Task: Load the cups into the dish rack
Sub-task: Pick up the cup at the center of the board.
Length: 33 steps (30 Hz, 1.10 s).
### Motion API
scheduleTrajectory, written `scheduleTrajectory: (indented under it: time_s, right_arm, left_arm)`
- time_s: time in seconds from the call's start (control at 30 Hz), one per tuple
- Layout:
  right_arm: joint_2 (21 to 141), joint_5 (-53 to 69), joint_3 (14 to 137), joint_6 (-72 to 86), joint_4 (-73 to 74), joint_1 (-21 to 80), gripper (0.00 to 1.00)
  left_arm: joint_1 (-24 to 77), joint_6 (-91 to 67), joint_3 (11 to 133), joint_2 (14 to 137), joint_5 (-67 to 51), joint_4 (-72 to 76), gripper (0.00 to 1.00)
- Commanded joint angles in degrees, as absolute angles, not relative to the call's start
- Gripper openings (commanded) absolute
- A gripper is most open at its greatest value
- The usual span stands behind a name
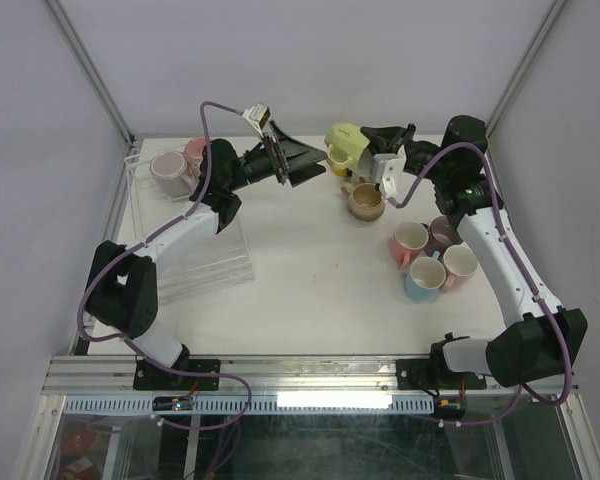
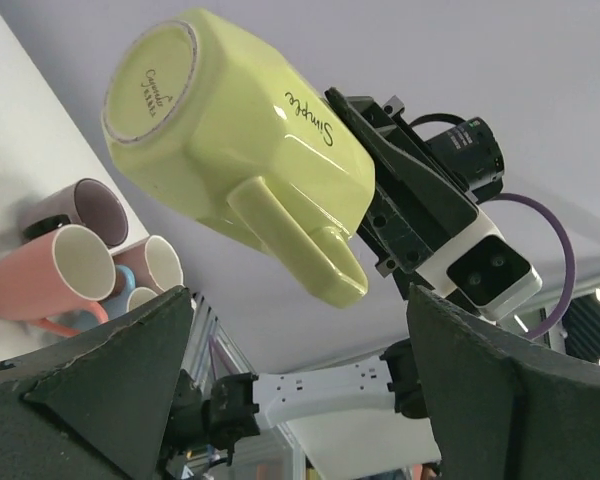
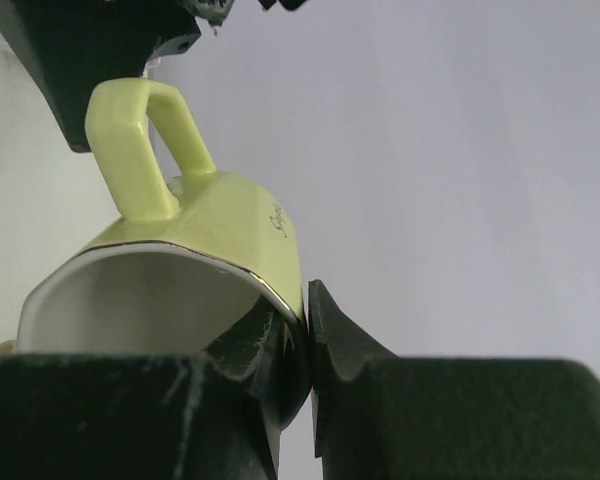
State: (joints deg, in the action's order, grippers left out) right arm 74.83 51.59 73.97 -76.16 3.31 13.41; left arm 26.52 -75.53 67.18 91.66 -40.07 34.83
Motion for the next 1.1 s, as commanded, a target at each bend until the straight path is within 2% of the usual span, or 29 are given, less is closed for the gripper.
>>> scheduleTrajectory:
  time_s: [0.0,0.13,0.43,0.73,0.83,1.07]
  right_arm:
    - [70.22,53.79,73.87,-80.0,-5.45,14.51,0.0]
    - [69.15,53.92,72.78,-80.76,-5.22,15.19,0.0]
    - [67.87,54.23,71.55,-85.35,-2.4,16.46,0.0]
    - [67.71,54.23,70.73,-87.22,-1.93,17.27,0.0]
    - [67.55,54.4,70.39,-87.79,-1.6,17.4,0.0]
    - [67.57,54.23,69.46,-88.86,-1.67,17.71,0.0]
  left_arm:
    - [28.04,-79.83,69.06,94.11,-45.53,45.58,0.85]
    - [28.82,-80.51,69.7,96.23,-46.93,46.81,0.82]
    - [31.02,-84.73,72.11,100.79,-49.37,51.5,0.64]
    - [32.78,-90.61,72.4,103.13,-51.56,58.85,0.51]
    - [32.86,-91.83,72.79,103.63,-51.8,60.22,0.43]
    - [33.07,-96.54,74.17,105.41,-53.54,66.08,0.34]
